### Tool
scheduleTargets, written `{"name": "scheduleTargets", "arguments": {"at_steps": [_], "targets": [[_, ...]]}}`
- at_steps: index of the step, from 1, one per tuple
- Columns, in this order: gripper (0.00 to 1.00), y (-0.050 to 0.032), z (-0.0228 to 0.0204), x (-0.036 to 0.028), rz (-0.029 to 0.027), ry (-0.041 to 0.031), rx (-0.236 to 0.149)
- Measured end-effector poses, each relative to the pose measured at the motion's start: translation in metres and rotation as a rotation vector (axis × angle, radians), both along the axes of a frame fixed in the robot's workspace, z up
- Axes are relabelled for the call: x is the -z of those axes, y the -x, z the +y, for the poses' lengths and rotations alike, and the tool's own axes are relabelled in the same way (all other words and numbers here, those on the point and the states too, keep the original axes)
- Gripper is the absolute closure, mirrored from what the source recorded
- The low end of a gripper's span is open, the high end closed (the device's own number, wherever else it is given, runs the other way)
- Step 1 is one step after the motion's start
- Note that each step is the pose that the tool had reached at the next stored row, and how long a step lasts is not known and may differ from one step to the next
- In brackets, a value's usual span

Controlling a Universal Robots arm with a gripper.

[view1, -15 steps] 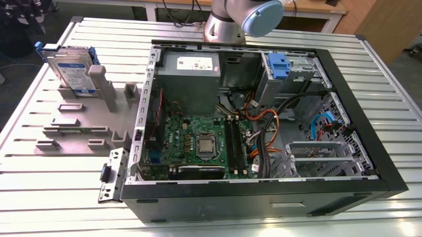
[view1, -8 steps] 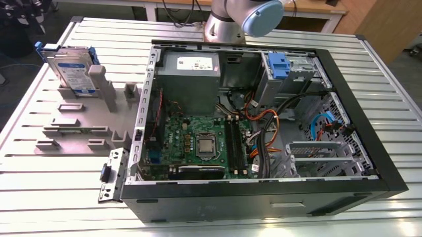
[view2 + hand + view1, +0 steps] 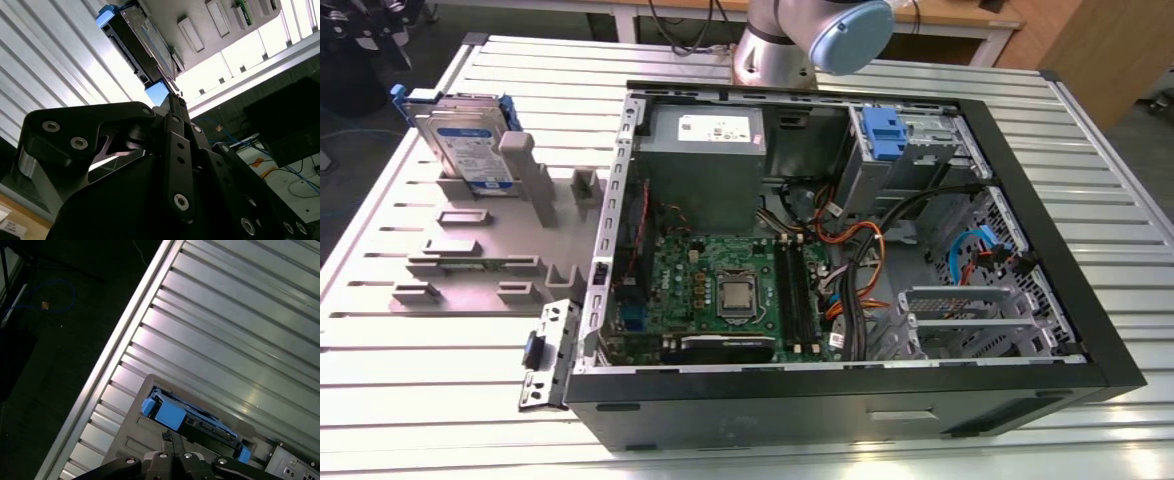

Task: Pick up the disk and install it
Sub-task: 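Pick up the disk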

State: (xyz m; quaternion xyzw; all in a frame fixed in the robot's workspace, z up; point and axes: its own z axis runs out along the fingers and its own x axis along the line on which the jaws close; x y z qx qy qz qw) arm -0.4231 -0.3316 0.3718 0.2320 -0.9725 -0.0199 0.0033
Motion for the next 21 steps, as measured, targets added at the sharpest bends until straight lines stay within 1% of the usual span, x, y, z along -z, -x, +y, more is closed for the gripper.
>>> {"name": "scheduleTargets", "arguments": {"at_steps": [5,7,9,17,21], "targets": [[0.89,0.0000,0.0000,0.0000,0.0000,0.0000,-0.002],[0.89,0.0000,0.0000,0.0000,-0.0001,0.0000,-0.013],[0.89,0.0000,-0.0001,0.0000,0.0000,0.0001,-0.033],[0.89,0.0000,-0.0001,0.0000,0.0000,0.0000,-0.156],[0.89,0.0000,0.0000,0.0001,-0.0010,0.0002,-0.163]]}}
